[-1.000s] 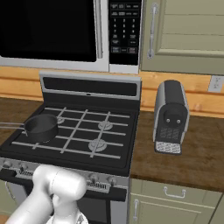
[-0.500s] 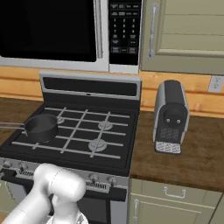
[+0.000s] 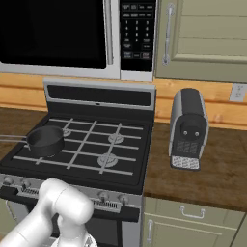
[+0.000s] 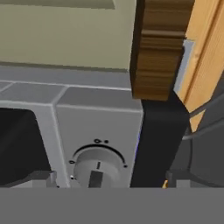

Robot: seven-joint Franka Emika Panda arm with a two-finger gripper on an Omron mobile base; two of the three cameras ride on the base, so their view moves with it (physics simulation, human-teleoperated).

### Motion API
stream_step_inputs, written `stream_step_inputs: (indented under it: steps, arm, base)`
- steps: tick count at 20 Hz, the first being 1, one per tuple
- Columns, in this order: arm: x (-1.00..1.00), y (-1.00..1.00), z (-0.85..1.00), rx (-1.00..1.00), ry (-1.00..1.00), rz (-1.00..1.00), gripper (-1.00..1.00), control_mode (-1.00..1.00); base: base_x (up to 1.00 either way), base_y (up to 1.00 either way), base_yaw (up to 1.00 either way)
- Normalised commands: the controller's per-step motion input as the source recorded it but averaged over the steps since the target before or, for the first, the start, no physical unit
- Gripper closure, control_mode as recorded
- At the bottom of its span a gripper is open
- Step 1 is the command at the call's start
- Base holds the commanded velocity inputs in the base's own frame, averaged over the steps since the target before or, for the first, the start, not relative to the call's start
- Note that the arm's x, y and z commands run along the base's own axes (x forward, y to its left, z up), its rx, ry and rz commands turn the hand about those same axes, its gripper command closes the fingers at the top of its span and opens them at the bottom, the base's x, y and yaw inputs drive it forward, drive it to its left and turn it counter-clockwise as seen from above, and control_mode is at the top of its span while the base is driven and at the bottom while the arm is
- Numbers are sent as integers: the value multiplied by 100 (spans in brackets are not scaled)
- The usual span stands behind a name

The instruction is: Turn off the front left burner of the stove.

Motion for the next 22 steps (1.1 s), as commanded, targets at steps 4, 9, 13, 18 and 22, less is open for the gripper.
stream_step_inputs:
  steps: [4, 9, 13, 18, 22]
  arm:
    - [0, 0, -20, 49, -5, 0, -100, -100]
    - [2, -4, -4, 24, -3, 0, -100, -100]
    - [3, -20, 0, 0, 0, 4, -100, -100]
    - [0, -40, 0, 0, -1, 11, -100, -100]
    - [0, -37, 0, 0, -2, 9, -100, -100]
  base:
    - [0, 0, 0]
    - [0, 0, 0]
    - [0, 0, 0]
    - [0, 0, 0]
    - [0, 0, 0]
